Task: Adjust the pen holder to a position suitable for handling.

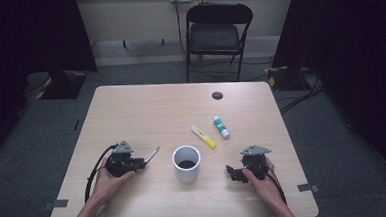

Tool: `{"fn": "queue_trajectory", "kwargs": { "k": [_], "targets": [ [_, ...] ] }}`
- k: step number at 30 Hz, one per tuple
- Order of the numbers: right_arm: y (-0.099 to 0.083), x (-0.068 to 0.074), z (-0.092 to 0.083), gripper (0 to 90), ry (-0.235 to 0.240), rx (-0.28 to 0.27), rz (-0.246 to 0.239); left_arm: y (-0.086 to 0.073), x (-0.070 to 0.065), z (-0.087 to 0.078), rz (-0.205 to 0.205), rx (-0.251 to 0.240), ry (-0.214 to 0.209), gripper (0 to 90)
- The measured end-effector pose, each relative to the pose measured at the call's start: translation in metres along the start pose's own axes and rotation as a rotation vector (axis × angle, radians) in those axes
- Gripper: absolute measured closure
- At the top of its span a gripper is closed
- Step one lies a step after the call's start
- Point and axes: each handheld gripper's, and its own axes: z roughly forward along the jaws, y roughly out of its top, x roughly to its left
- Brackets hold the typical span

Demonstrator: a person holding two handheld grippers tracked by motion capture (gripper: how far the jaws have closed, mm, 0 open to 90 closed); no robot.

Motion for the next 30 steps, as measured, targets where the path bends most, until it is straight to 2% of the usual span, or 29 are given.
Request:
{"fn": "queue_trajectory", "kwargs": {
  "k": [2, 4, 5, 9, 10, 12, 14, 15, 16, 23, 27, 30],
  "targets": [
    [0.0, 0.0, 0.0, 6.6, 0.0, 0.001, -0.001, -0.002, -0.002, -0.003, 0.009, 0.013, -0.007, 76.0],
    [0.0, 0.0, 0.0, 6.6, -0.001, 0.001, -0.001, -0.007, -0.004, -0.006, -0.001, 0.008, -0.027, 76.0],
    [0.0, 0.0, 0.0, 6.4, -0.001, 0.002, -0.001, -0.007, -0.005, -0.008, -0.001, 0.023, -0.029, 75.8],
    [0.0, 0.0, 0.0, 5.9, -0.003, 0.004, 0.001, -0.007, -0.006, -0.009, -0.012, 0.03, -0.032, 74.9],
    [0.0, 0.0, 0.0, 5.9, -0.004, 0.004, 0.001, -0.006, -0.005, -0.008, -0.026, 0.025, -0.046, 74.1],
    [0.0, 0.0, 0.0, 5.9, -0.004, 0.004, 0.001, -0.003, -0.005, -0.006, -0.031, 0.026, -0.041, 69.8],
    [0.0, 0.0, 0.0, 5.8, -0.004, 0.004, 0.002, 0.001, -0.009, -0.002, -0.021, 0.029, -0.051, 64.8],
    [0.0, 0.0, 0.0, 5.7, -0.004, 0.004, 0.001, 0.004, -0.011, 0.001, 0.0, 0.047, -0.055, 64.1],
    [0.0, 0.0, 0.0, 5.7, -0.004, 0.004, 0.001, 0.007, -0.013, 0.003, 0.003, 0.049, -0.054, 63.7],
    [0.0, 0.0, 0.0, 5.7, -0.004, 0.004, 0.001, 0.02, -0.013, 0.016, 0.023, 0.056, -0.048, 63.8],
    [0.0, 0.0, 0.0, 5.7, -0.004, 0.004, 0.001, 0.026, -0.015, 0.022, 0.051, 0.059, -0.039, 65.7],
    [0.0, 0.0, 0.0, 5.7, -0.004, 0.004, 0.001, 0.032, -0.018, 0.03, 0.046, 0.047, -0.029, 68.1]
  ]
}}
